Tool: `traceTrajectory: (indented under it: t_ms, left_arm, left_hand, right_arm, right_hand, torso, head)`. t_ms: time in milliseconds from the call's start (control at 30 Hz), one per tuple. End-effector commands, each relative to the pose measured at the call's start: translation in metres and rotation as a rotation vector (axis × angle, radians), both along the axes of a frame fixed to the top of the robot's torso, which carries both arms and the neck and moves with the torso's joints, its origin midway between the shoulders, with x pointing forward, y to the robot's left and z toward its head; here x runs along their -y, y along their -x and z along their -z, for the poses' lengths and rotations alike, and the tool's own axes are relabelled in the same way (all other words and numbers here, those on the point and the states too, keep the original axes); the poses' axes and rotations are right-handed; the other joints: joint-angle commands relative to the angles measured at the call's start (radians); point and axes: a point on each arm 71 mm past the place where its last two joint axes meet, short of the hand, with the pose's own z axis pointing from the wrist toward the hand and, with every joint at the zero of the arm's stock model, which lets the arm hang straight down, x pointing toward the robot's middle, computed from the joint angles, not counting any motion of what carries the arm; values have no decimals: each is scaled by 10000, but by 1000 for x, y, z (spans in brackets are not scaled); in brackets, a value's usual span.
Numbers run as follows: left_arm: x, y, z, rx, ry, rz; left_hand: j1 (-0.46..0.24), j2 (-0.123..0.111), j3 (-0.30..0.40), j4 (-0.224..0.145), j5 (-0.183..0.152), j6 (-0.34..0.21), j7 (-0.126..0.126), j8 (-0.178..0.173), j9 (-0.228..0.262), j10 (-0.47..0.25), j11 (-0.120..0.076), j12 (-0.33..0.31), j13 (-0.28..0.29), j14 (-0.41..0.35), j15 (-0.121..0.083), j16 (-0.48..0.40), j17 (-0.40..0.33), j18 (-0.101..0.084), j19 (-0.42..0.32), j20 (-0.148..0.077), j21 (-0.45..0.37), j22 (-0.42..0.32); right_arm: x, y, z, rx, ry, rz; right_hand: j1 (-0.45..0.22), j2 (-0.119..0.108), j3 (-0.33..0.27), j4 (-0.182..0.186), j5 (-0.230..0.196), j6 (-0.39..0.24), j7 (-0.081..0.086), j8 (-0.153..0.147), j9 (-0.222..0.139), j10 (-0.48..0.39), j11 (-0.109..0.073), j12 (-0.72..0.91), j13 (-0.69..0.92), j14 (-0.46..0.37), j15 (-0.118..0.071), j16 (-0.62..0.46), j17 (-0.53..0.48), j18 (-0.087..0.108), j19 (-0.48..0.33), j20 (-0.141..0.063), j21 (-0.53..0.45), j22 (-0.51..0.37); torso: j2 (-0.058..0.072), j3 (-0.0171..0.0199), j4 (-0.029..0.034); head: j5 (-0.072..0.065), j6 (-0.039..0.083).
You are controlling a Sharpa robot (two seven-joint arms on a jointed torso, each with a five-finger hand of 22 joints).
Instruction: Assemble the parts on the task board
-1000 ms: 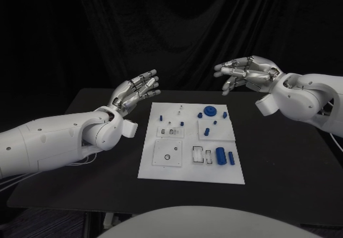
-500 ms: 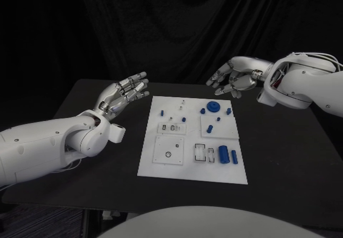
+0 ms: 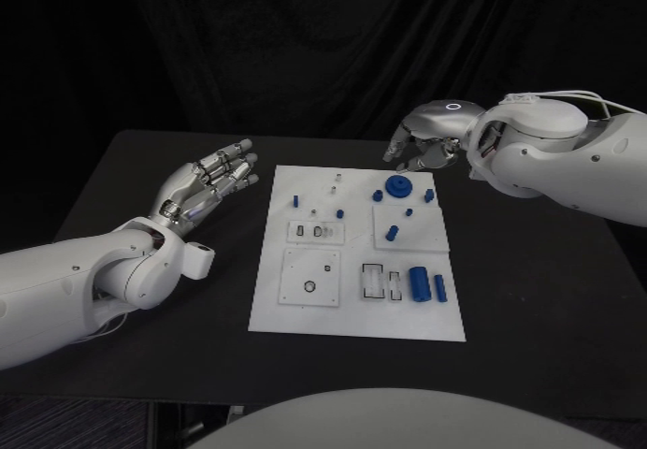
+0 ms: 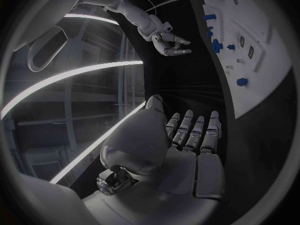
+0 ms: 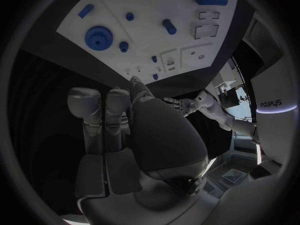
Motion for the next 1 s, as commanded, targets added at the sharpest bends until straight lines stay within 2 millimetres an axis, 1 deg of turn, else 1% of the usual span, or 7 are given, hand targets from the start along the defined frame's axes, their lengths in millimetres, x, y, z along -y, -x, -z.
traceTrajectory:
  t_ms: [33, 133, 433, 600, 733, 800, 1000]
  left_arm:
    - [2, 8, -19, 2440, 858, 398]
    - [1, 9, -20, 2420, 852, 400]
    - [-1, 12, -22, 2507, 860, 335]
    - [1, 16, -24, 2647, 930, 379]
    - [3, 21, -27, 2990, 829, 626]
    - [4, 22, -28, 3139, 773, 714]
    - [2, 25, -31, 3589, 671, 836]
  left_hand:
    - [124, -3, 60, 7, 56, 100, -9, 29, 13, 3, 58, -18, 6, -46, -11, -20, -10, -61, -37, 2, -31, -13]
    - [155, -6, 68, 10, 111, 206, 65, 45, 23, -7, 62, -34, 3, -68, -11, -40, -13, -40, -67, 6, -47, -23]
    - [258, -20, 103, 10, 267, 341, 163, 47, 27, -27, 70, -64, 0, -204, -56, -132, -29, 31, -374, -41, -223, -91]
    - [315, -53, 126, 14, 384, 362, 88, 20, 15, -137, -76, -139, -14, -928, -346, -537, -110, 17, -1620, -555, -952, -277]
    - [293, -130, 138, 19, 434, -67, -110, -33, -33, -1227, -854, -939, -131, -2077, -1102, -1326, -337, -108, -2334, -1432, -1406, -425]
    - [295, -208, 158, 20, 366, -206, -140, -44, -44, -1811, -1640, -1462, -205, -2215, -1824, -1430, -389, -78, -2531, -2108, -1562, -516]
    - [200, -331, 139, 19, 208, -388, -705, -65, -63, -2368, -2463, -2109, -303, -2215, -2730, -1430, -389, -75, -2541, -3018, -1571, -523]
  right_arm:
    - [5, -3, 1, 727, 518, 475]
    - [6, -5, 3, 762, 561, 568]
    - [4, -6, 7, 673, 679, 525]
    - [2, -6, 8, 630, 700, 444]
    - [2, -5, 11, 511, 762, 377]
    - [1, -5, 12, 450, 799, 352]
    - [0, -3, 15, 324, 835, 238]
  right_hand:
    - [42, -154, 188, -34, 115, -268, -18, -138, -63, -85, 14, -43, -11, -95, -4, -64, -125, 26, -112, 14, -84, -106]
    - [21, -228, 302, -48, 93, -515, -18, -162, -124, -186, 31, -49, -17, -105, 8, -26, -146, 35, -150, 23, -81, -111]
    - [-170, -267, 513, 46, 103, -426, -95, -67, -95, 145, -4, 20, 23, -118, 105, 72, -152, 9, -194, 93, 27, 61]
    - [-294, -340, 621, 118, 66, -461, -82, -103, -97, 474, -45, 87, 49, -118, 179, 179, -86, -9, -215, 164, 122, 208]
    - [-456, -408, 668, 215, -63, -449, -64, -94, -85, 675, -71, 111, 61, -110, 198, 301, 29, -18, -223, 200, 225, 369]
    - [-561, -472, 680, 262, -161, -536, -41, -124, -97, 695, -73, 76, 54, -112, 198, 356, 65, -20, -234, 210, 276, 447]
    - [-715, -548, 677, 318, -292, -660, 6, -141, -111, 668, -73, 26, 48, -115, 192, 424, 113, -24, -251, 213, 329, 530]
  torso:
    - [313, -84, 167]
    - [418, -90, 222]
    - [581, -102, 247]
    - [688, -101, 260]
    - [738, -89, 286]
    - [821, -87, 280]
    - [916, -93, 285]
  head:
    - [-195, 2]
    - [-307, 2]
    - [-467, 2]
    - [-501, 74]
    - [-480, 92]
    - [-448, 155]
    - [-414, 325]
